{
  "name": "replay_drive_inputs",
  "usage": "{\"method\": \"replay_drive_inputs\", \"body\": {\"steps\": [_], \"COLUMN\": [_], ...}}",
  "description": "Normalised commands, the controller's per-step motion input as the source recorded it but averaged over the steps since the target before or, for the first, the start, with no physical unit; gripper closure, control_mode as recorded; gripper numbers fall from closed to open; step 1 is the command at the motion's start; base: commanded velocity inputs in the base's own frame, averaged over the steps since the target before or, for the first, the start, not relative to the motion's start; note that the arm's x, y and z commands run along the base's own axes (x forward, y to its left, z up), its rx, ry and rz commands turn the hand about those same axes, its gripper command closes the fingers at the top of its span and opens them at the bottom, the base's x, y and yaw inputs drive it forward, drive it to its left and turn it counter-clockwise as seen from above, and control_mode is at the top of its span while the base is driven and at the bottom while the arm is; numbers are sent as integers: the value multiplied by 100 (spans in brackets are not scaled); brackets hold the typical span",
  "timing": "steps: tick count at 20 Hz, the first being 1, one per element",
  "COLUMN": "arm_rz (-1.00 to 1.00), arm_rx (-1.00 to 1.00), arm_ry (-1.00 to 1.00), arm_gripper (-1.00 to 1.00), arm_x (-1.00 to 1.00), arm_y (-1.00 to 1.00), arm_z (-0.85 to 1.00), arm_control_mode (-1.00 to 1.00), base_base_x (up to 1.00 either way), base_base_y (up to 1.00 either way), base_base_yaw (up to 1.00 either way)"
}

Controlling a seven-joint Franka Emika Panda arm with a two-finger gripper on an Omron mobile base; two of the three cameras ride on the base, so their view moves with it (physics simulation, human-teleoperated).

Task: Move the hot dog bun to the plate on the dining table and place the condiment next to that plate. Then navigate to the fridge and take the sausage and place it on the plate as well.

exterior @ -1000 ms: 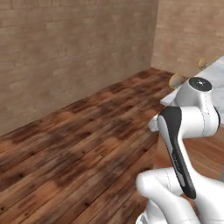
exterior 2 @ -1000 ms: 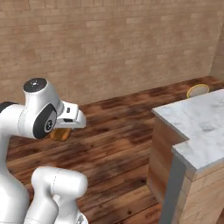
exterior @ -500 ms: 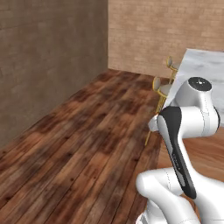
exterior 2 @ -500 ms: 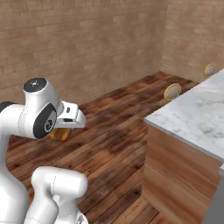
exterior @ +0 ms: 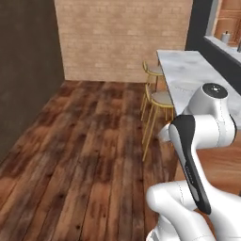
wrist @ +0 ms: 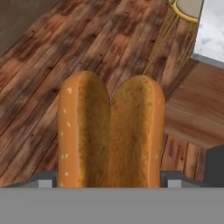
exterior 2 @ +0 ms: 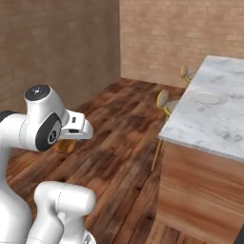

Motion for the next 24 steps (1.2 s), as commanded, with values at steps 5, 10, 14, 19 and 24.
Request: {"method": "replay_drive_inputs", "body": {"steps": [5,10,14,19,24], "arm_rz": [0,0,0,0,0], "arm_rx": [0,0,0,0,0], "arm_ry": [0,0,0,0,0], "arm_gripper": [100,100,100,100,100], "arm_x": [0,0,0,0,0], "arm_y": [0,0,0,0,0], "arm_z": [0,0,0,0,0], "arm_control_mode": [100,100,100,100,100], "base_base_x": [91,93,87,66,61], "base_base_y": [79,74,78,89,93], "base_base_yaw": [-58,-59,-58,-61,-63]}}
